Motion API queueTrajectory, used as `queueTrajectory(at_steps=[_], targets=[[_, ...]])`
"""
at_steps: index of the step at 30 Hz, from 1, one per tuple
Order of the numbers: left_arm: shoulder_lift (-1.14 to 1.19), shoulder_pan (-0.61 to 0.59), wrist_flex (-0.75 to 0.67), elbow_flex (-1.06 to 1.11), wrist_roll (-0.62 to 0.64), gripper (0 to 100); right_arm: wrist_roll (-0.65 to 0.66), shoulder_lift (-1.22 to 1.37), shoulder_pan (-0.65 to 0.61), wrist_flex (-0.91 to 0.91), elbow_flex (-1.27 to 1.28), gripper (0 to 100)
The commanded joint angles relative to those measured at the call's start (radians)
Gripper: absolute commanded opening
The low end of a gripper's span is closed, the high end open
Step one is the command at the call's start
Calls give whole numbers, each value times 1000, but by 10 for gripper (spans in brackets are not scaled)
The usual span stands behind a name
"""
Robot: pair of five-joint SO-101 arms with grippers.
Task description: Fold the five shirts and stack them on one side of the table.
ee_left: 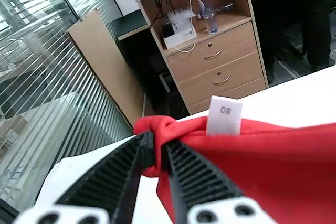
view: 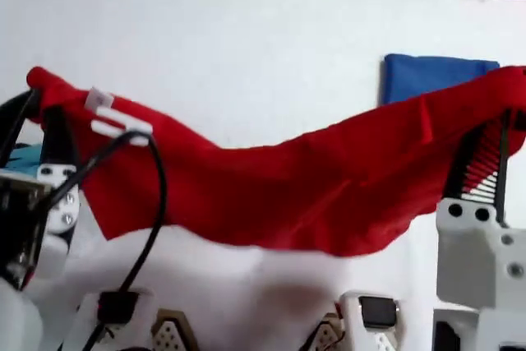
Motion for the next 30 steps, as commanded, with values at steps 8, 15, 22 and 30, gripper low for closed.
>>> queueTrajectory(at_steps=[8, 15, 22, 30], targets=[[43, 6, 28, -209, 3, 25, -29, -12, -4, 39, -15, 19], [37, 6, 51, -242, 3, 25, -29, -101, -4, 45, -15, 19], [37, 6, 51, -240, 3, 25, -29, -110, -4, 45, -9, 19], [110, 12, -8, -85, 5, 25, -29, 33, -62, -30, 192, 19]])
